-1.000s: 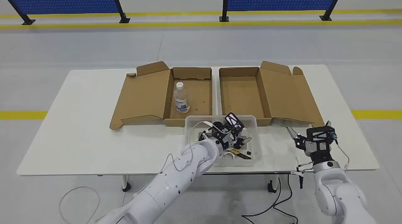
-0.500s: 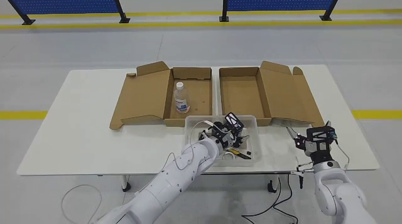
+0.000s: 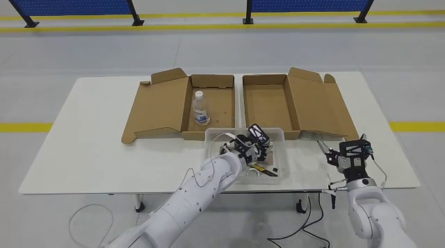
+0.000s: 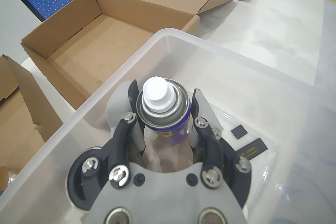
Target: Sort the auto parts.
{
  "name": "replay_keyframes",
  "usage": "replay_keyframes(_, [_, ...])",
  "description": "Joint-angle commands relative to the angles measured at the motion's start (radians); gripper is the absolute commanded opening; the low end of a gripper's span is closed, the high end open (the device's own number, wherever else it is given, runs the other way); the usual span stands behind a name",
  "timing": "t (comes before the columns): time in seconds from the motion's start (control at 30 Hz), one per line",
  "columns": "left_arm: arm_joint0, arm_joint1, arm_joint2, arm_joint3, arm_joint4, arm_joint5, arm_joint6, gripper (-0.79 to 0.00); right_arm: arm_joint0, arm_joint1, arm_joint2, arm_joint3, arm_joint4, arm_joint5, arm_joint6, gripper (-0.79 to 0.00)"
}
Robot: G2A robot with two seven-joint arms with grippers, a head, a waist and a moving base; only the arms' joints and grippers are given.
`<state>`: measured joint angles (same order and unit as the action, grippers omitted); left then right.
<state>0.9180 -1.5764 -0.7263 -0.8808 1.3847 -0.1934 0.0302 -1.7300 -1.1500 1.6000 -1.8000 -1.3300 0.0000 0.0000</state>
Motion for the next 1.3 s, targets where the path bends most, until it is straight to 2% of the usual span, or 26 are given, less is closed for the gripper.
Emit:
replay_keyframes(0.0, [0.001, 0.0, -0.002, 0.0, 0.002, -0.001, 0.002, -0.465, 0.0, 0.0, 0.0, 0.0, 0.0, 0.0, 0.0, 0.0])
replay_keyframes(0.1, [0.001, -0.001, -0.002, -0.001, 0.013, -0.004, 0.004, -0.529, 0.0, 0.0, 0.0, 0.0, 0.0, 0.0, 0.0, 0.0])
replay_keyframes(0.13, [0.002, -0.001, -0.003, -0.002, 0.015, -0.005, 0.007, -0.64, 0.0, 0.0, 0.0, 0.0, 0.0, 0.0, 0.0, 0.0])
replay_keyframes(0.17, [0.004, -0.001, -0.005, -0.003, 0.014, -0.007, 0.008, -0.677, 0.0, 0.0, 0.0, 0.0, 0.0, 0.0, 0.0, 0.0])
replay_keyframes(0.2, [0.005, -0.001, -0.006, -0.004, 0.015, -0.008, 0.008, -0.782, 0.0, 0.0, 0.0, 0.0, 0.0, 0.0, 0.0, 0.0])
replay_keyframes(0.6, [0.018, 0.008, -0.037, -0.046, 0.026, -0.035, 0.011, -0.785, 0.0, 0.0, 0.0, 0.0, 0.0, 0.0, 0.0, 0.0])
replay_keyframes(0.83, [0.042, 0.027, -0.079, -0.108, 0.037, -0.068, 0.012, -0.785, 0.0, 0.0, 0.0, 0.0, 0.0, 0.0, 0.0, 0.0])
replay_keyframes(1.0, [0.075, 0.048, -0.125, -0.19, 0.043, -0.104, -0.003, -0.785, 0.0, 0.0, 0.0, 0.0, 0.0, 0.0, 0.0, 0.0])
replay_keyframes(1.27, [0.169, 0.092, -0.214, -0.391, 0.066, -0.184, -0.059, -0.785, 0.0, 0.0, 0.0, 0.0, 0.0, 0.0, 0.0, 0.0])
